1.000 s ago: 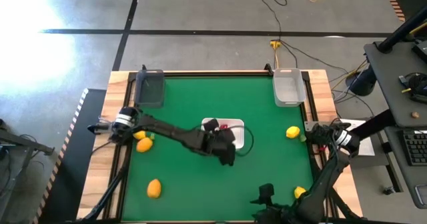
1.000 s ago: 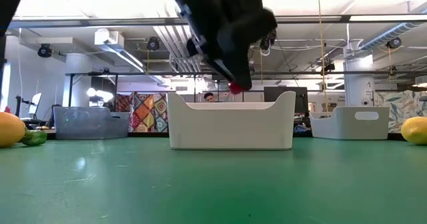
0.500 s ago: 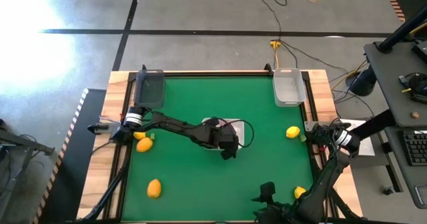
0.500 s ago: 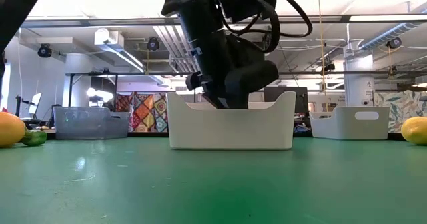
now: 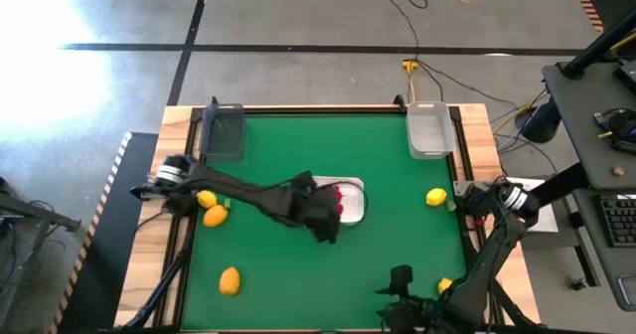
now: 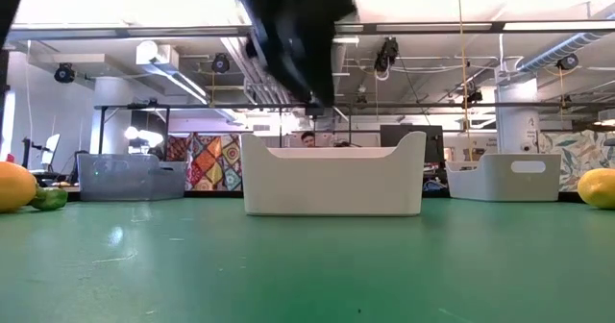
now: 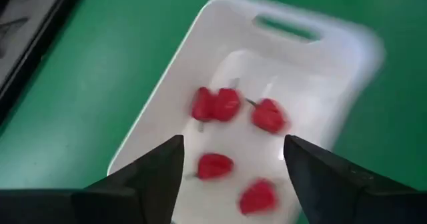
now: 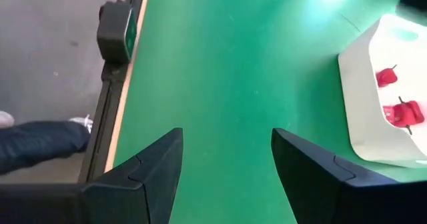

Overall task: Sort produce into baskets
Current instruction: Put the yellow lemon into the black bin

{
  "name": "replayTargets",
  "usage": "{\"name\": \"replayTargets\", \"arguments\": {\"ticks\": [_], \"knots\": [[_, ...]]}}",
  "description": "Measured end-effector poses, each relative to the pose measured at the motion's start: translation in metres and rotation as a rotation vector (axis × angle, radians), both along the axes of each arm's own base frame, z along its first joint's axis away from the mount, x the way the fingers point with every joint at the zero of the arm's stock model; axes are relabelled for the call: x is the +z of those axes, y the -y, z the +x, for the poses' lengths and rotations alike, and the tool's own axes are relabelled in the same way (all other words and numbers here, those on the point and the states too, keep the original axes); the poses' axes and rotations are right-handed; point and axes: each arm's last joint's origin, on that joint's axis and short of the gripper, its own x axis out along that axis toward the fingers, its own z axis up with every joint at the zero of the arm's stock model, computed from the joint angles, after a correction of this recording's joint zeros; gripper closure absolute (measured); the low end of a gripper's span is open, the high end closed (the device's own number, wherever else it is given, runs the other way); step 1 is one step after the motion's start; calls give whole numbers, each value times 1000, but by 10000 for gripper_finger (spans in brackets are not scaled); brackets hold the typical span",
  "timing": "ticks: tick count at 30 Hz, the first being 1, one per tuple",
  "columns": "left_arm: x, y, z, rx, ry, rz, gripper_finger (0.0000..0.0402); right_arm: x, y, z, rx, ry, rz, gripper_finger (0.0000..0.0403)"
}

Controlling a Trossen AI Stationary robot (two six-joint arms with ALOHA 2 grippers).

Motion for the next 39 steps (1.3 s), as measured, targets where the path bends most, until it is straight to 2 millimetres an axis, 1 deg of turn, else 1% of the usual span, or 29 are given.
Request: {"name": "replayTargets", "arguments": {"ticks": [2, 4, 8, 12, 15, 18, 21, 24, 26, 28, 32, 35, 39], "knots": [[18, 19, -16, -36, 28, -19, 159, 1, 1, 0, -6, 4, 7, 181], [30, 41, -33, -77, 38, -47, 158, 2, 1, 1, -9, 8, 6, 181], [43, 86, -69, -102, 42, -152, 157, 3, 4, 4, -46, 78, -44, 181], [40, 127, -108, -41, 10, -226, 148, 6, 10, 10, -94, 162, -115, 181], [36, 152, -140, 59, -13, -289, 130, 6, 16, 18, -114, 166, -131, 181], [30, 170, -169, 203, -58, -339, 110, 6, 23, 26, -139, 166, -132, 181], [24, 184, -192, 313, -67, -359, 94, 6, 26, 32, -138, 174, -134, 181], [18, 194, -206, 395, -64, -374, 85, 7, 24, 35, -110, 186, -141, 181], [14, 197, -210, 445, -65, -365, 82, 6, 22, 36, -90, 187, -147, 181], [8, 200, -213, 495, -106, -370, 82, 4, 21, 37, -82, 181, -121, 181], [-6, 206, -215, 563, -193, -329, 81, 2, 19, 35, -77, 171, -98, 181], [-17, 209, -214, 589, -218, -301, 81, 2, 17, 32, -69, 172, -96, 181], [-24, 208, -212, 647, -210, -300, 81, 2, 16, 32, -69, 177, -88, 181]]}}
